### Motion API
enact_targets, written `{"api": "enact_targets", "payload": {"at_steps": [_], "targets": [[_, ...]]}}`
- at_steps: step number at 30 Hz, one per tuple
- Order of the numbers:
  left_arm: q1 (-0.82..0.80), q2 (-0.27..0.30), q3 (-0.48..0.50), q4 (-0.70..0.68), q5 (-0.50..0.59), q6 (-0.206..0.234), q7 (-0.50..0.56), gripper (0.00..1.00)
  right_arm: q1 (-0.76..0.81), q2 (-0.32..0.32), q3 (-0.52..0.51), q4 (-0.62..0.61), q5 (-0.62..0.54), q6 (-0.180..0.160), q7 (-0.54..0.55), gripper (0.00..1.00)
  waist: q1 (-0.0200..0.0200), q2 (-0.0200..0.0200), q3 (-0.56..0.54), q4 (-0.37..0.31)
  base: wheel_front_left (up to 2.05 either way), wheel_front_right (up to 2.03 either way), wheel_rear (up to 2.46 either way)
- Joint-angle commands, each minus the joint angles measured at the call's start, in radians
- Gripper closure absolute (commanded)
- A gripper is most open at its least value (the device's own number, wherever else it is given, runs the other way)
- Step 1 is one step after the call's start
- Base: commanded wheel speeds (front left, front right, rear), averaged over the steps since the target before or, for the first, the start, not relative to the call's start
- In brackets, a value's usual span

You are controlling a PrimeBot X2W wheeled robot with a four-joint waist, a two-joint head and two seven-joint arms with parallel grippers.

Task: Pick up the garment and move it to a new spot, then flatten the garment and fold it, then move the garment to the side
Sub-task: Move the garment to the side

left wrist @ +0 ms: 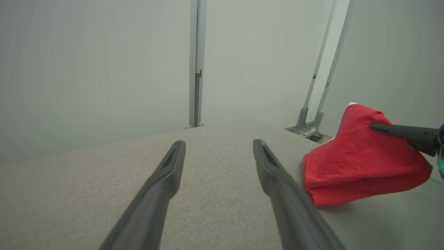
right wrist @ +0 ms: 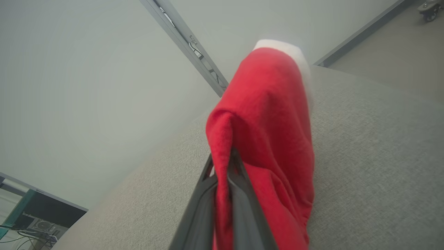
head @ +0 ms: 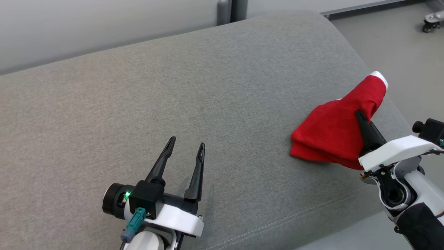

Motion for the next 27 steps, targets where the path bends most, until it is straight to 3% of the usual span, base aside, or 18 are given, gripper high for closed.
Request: {"api": "enact_targets", "payload": {"at_steps": [1,7,13,21,27], "targets": [[-0.047,0.001,0.032,-0.020,0.013,-0.006,-0.006,0.00,0.016,-0.007,-0.006,-0.027,-0.011,0.000,-0.014,1.00,0.0000,-0.0001,0.015,-0.036,0.00,0.00,0.00],[-0.059,0.001,0.032,-0.019,0.024,-0.013,-0.006,0.00,0.033,0.017,-0.054,-0.040,-0.017,0.000,-0.014,1.00,0.0000,-0.0001,0.037,-0.069,0.00,0.00,0.00],[-0.079,0.001,0.021,-0.032,0.041,-0.023,-0.006,0.00,-0.014,0.054,-0.172,-0.005,-0.013,0.000,-0.015,1.00,0.0000,-0.0001,0.081,-0.052,0.00,0.00,0.00],[-0.146,0.002,-0.011,-0.093,0.073,-0.043,-0.006,0.00,-0.220,0.090,-0.378,0.130,-0.129,0.000,-0.015,1.00,0.0000,-0.0001,0.191,0.042,0.00,0.00,0.00],[-0.222,0.010,-0.037,-0.167,0.105,-0.058,0.023,0.00,-0.416,0.079,-0.518,0.248,-0.241,0.000,-0.015,1.00,0.0000,-0.0001,0.303,0.134,0.00,0.00,0.00]]}}
